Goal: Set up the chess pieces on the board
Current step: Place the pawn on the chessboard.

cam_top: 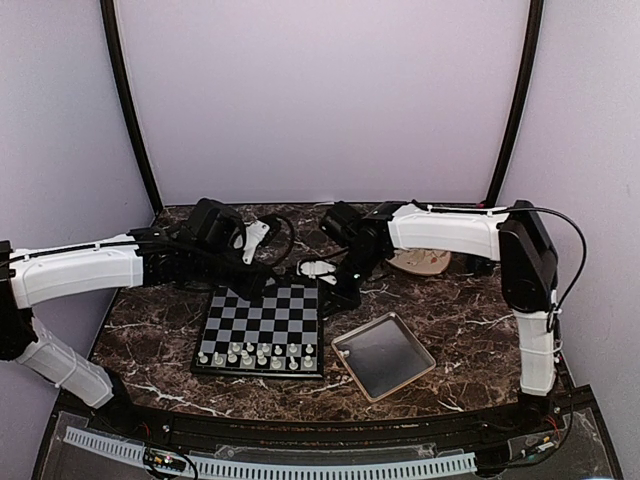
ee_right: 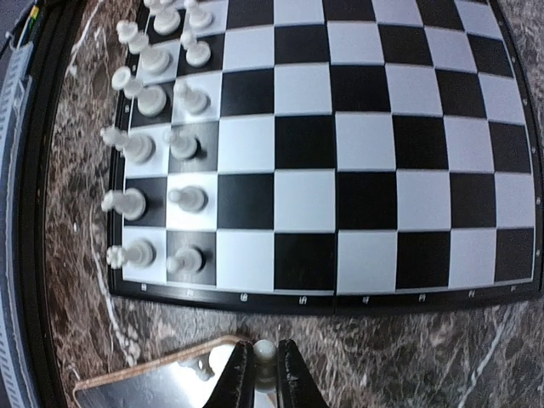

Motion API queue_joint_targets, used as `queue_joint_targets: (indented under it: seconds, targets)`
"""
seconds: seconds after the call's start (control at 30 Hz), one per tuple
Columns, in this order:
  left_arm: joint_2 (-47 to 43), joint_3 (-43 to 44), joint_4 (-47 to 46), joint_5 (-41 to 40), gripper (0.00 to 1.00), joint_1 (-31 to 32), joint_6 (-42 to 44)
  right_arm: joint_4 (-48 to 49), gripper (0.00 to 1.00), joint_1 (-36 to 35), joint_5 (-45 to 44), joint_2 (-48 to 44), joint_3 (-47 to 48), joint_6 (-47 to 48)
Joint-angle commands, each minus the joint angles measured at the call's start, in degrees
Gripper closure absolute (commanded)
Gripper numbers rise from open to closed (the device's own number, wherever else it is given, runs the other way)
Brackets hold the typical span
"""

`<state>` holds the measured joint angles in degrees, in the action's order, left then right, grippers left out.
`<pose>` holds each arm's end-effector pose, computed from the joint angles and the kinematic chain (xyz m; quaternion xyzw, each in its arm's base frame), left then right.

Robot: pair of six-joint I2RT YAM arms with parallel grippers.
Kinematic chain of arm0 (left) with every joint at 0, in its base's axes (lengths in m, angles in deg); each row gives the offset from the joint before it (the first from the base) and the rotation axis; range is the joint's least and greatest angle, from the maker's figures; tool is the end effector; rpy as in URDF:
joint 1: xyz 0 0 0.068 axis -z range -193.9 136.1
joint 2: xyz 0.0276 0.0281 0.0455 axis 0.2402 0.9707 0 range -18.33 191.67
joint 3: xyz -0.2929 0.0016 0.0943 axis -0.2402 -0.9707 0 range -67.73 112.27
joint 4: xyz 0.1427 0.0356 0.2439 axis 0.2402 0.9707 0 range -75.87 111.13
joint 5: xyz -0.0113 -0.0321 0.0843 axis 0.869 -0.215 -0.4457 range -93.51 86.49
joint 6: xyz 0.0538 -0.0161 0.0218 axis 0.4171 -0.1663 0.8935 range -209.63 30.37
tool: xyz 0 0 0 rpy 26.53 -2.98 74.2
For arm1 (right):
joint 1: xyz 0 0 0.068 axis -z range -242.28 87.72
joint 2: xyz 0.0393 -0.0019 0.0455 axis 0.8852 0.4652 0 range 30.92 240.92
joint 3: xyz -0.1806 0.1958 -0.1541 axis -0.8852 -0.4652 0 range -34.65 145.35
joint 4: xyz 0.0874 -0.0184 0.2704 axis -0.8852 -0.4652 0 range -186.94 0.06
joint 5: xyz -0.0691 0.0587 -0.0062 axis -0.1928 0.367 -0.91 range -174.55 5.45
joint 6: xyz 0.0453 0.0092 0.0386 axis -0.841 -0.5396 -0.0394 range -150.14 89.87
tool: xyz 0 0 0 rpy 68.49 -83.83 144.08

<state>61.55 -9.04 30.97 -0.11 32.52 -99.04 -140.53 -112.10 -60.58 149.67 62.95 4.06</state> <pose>0.2283 -0.2436 0.2942 0.2975 0.8479 -0.2286 0.3745 0.2915 0.3735 0.2262 -0.6709 0.6956 0.2242 0.1259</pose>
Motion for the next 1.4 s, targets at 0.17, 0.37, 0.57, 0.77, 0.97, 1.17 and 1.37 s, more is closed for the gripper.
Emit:
queue_joint_targets:
  seconds: [0.17, 0.37, 0.57, 0.77, 0.97, 1.17, 1.37]
  targets:
    - [-6.79, -0.4, 3.57, -8.75, 0.64, 0.08, -1.06, 25.75, 0.87, -0.16, 10.2, 2.46, -3.23, -7.92]
    - [-7.59, -0.49, 3.53, -9.75, 0.64, 0.07, -1.18, 38.65, 0.86, -0.34, 10.15, 4.31, -8.99, -10.4]
    - [-7.25, -0.81, 3.31, -9.7, 0.64, 0.02, -1.15, 45.07, 0.86, -0.45, 10.15, 5.63, -11.99, -10.4]
    - [-6.63, -1.7, 2.33, -9.55, 0.64, -0.01, -1.1, 45.87, 0.86, 0.05, 10.15, 1.42, -14.5, -10.4]
    - [-3.5, -1.58, 1.5, -7.98, 0.6, -0.14, -0.29, 42.3, 0.86, 1.35, 10.15, -2.92, -11.86, -10.4]
    - [2.12, 1.74, 3.69, -2.53, 0.6, -0.52, 4.2, 32.25, 0.67, 6.42, 10.24, -11.17, -12.18, -13.94]
    - [11.26, 6.78, 5.47, 7.35, 0.71, -0.46, 9.6, 22.55, 0.63, 16.23, 7.04, -23.26, -19.45, -9.49]
